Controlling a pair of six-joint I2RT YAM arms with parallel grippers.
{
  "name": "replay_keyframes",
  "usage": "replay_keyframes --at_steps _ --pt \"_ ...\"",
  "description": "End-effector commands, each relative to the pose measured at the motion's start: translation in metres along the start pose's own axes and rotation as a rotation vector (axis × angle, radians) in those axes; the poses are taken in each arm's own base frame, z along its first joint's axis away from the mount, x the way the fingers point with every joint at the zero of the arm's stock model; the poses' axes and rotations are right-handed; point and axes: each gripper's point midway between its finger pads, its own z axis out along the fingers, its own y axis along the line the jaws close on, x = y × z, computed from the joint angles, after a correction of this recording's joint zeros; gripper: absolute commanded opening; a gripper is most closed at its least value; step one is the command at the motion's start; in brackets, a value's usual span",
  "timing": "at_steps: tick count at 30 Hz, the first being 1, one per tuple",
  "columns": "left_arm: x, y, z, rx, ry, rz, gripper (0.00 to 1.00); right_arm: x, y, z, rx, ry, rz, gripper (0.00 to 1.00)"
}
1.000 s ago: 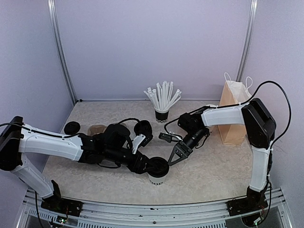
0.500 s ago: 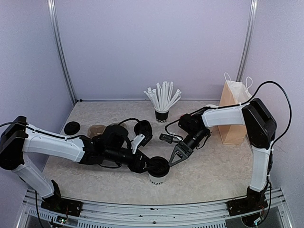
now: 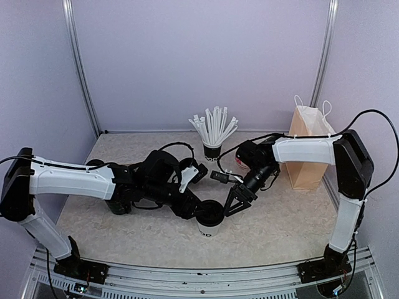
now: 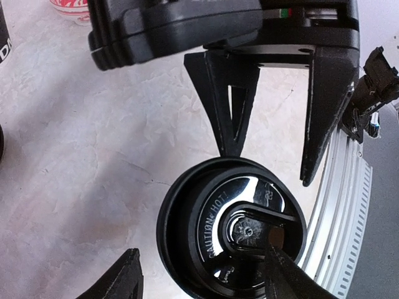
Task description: Pack the takeout coffee
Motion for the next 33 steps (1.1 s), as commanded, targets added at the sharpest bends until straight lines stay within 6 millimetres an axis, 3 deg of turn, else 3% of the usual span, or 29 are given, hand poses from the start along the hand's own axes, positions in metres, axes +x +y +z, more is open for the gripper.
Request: replay_keyframes --at_steps 1,8,14,16,17,23,30,33 --pt "-0.012 0.006 -0.007 -0.056 0.029 0.088 0.66 -0.006 0.002 -0.014 0.118 0.016 -0.093 0.58" --pt "-0.063 0.015 -0.027 -0.166 -0.048 0.175 0.7 -0.004 -0.003 -0.027 0.254 0.023 -0.222 0.61" --pt "-0.13 0.064 -0.074 -0.362 -0.238 0.137 0.84 0.002 -0.024 -0.028 0.514 0.035 -0.396 0.75" --pt "-0.143 0.076 -0.086 -0.384 -0.3 0.101 0.98 0.004 -0.025 -0.022 0.526 0.035 -0.416 0.78" --pt "-0.147 0.079 -0.092 -0.386 -0.325 0.092 0.99 0.006 -0.025 -0.017 0.521 0.039 -0.418 0.82" --pt "-0.152 0.096 -0.101 -0.447 -0.353 0.034 0.99 0.008 -0.037 0.008 0.56 0.083 -0.414 0.83" --pt "-0.142 0.093 -0.111 -0.431 -0.411 -0.001 0.99 -0.005 -0.034 0.024 0.524 0.075 -0.411 0.81" --pt "-0.129 0.097 -0.112 -0.431 -0.368 -0.033 0.93 -0.01 -0.033 0.027 0.517 0.054 -0.385 0.82"
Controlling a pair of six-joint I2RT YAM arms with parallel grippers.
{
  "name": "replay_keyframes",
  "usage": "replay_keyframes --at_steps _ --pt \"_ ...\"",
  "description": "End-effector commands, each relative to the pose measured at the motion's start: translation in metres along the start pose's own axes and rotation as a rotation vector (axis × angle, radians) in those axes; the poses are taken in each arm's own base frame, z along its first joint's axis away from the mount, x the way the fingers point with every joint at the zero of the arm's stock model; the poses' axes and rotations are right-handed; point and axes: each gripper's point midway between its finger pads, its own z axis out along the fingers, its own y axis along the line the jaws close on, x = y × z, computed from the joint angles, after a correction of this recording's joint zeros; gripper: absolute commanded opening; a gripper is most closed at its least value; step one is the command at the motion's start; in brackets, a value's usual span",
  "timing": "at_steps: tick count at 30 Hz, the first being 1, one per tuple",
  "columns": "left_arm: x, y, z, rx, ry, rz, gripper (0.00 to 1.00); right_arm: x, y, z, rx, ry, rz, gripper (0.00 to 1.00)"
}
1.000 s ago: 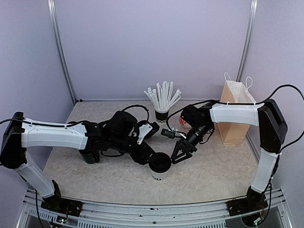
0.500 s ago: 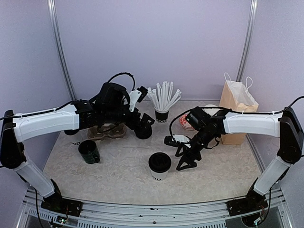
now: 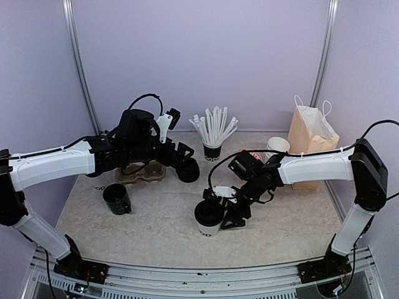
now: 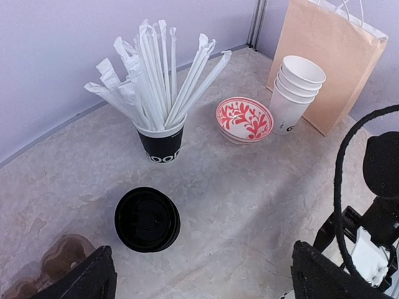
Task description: Pack the takeout coffee
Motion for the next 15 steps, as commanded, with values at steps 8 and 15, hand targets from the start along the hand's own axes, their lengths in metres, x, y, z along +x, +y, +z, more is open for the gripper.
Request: replay_keyframes --at_steps 8,15 --pt "0.073 -0.067 -0.047 0.221 -0.009 0.081 0.94 -0.026 -0.018 0.0 0.081 -0.059 0.039 0.82" --pt "0.104 -0.1 -0.059 0.278 -0.078 0.066 0.99 -0.02 -0.011 0.007 0.026 -0.032 0.033 0.82"
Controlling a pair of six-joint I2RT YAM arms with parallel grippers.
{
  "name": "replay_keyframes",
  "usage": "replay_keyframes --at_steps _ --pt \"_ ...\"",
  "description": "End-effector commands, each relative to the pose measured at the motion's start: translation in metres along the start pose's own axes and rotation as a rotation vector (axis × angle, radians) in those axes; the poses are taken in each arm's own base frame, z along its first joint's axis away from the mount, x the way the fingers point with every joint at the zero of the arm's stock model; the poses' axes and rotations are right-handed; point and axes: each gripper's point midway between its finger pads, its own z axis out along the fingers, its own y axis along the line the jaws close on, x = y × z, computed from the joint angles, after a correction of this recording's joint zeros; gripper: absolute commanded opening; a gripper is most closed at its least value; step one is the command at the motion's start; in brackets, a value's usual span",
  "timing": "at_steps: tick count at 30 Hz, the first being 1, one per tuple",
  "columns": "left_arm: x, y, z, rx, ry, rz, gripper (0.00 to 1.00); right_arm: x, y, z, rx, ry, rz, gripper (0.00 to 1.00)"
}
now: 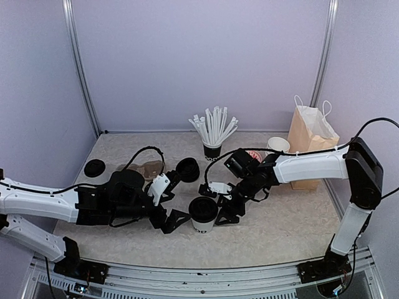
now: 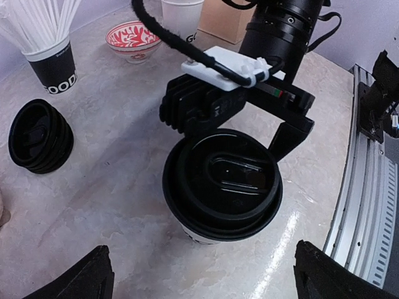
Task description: Pack the takeout coffee
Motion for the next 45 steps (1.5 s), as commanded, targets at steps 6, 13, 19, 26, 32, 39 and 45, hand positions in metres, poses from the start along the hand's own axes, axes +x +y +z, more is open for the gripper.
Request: replay_keyframes --at_steps 6,13,19,26,32,39,45 --pt "-0.015 -0.028 0.021 0.039 -0.104 0.026 0.99 0.004 0.016 -0.023 -0.045 -0.006 -0.048 0.83" --pt "-0.011 -0.031 0.044 0.039 -0.075 0.074 0.99 0.008 0.012 -0.054 -0.027 -0.039 -0.052 0.85" --pt "-0.01 -0.037 0.066 0.062 -0.055 0.1 0.99 0.007 0.003 -0.066 0.005 -0.058 -0.043 0.85" --pt "-0.011 -0.028 0.084 0.065 -0.063 0.102 0.97 0.007 -0.007 -0.075 0.031 -0.076 -0.02 0.85" --pt "-0.027 -0.011 0.099 0.035 -0.098 0.107 0.94 0.008 -0.016 -0.084 0.069 -0.092 -0.005 0.85" --pt "-0.06 0.043 0.125 -0.062 -0.159 0.063 0.91 0.009 -0.029 -0.094 0.115 -0.11 0.021 0.85" --pt "-0.083 0.076 0.154 -0.071 -0.213 0.016 0.91 0.01 -0.033 -0.1 0.134 -0.125 0.027 0.85"
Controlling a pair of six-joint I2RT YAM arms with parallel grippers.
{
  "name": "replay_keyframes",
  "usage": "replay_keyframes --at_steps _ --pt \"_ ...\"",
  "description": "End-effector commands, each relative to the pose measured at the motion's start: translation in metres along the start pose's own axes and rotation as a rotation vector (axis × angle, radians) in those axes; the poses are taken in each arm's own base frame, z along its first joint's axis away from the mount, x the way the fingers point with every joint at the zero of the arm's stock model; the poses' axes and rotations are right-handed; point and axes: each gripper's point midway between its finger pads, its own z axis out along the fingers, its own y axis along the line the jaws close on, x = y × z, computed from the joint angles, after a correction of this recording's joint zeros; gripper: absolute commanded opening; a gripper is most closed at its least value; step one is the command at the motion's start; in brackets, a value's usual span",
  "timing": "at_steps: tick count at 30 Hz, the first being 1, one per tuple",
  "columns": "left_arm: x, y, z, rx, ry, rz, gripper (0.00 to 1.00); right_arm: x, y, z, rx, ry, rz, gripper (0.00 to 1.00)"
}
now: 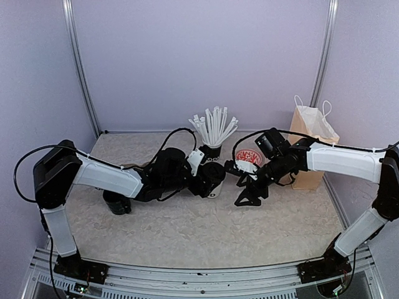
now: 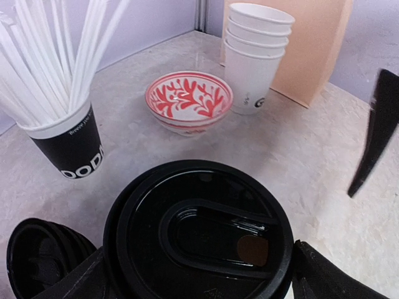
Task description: Pack the takeout coffee
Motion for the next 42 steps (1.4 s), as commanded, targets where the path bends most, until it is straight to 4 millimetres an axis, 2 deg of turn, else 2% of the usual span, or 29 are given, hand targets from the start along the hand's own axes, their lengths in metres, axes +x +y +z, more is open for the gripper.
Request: replay_keyframes --at_steps 1,5,12,15,26,30,34,37,39,42 --pt "-0.026 0.015 0.022 0.01 -0.081 -0.02 0.91 -0.002 -0.003 -0.01 0.026 -0.028 0.004 0.85" --pt "-0.031 0.028 0.042 0.0 -0.091 -0.035 0.91 -0.001 -0.004 -0.011 0.029 -0.033 0.007 0.85" --pt "-0.022 0.037 0.064 -0.012 -0.061 -0.052 0.93 -0.002 -0.005 -0.012 0.028 -0.038 0.01 0.85" --pt "-0.02 0.039 0.064 -0.023 -0.056 -0.055 0.96 -0.002 -0.005 -0.012 0.027 -0.038 0.011 0.86" --pt "-0.046 0.038 0.045 -0.033 -0.091 -0.049 0.99 -0.007 -0.006 -0.013 0.023 -0.041 0.011 0.86" --pt "-0.052 0.041 0.032 -0.078 -0.085 -0.031 0.99 -0.009 -0.007 -0.017 0.029 -0.043 0.005 0.86" --pt "-0.085 0.06 -0.01 -0.208 -0.09 -0.045 0.99 -0.025 -0.018 -0.036 0.063 -0.082 0.005 0.87" --pt "-0.096 0.073 -0.035 -0.262 -0.051 -0.051 0.99 -0.035 -0.022 -0.047 0.072 -0.108 -0.002 0.87" --pt "-0.099 0.087 -0.05 -0.289 0.001 -0.105 0.98 -0.039 -0.025 -0.051 0.081 -0.116 -0.005 0.87" --pt "-0.089 0.125 -0.077 -0.347 0.118 -0.269 0.85 -0.041 -0.028 -0.051 0.087 -0.117 -0.008 0.87"
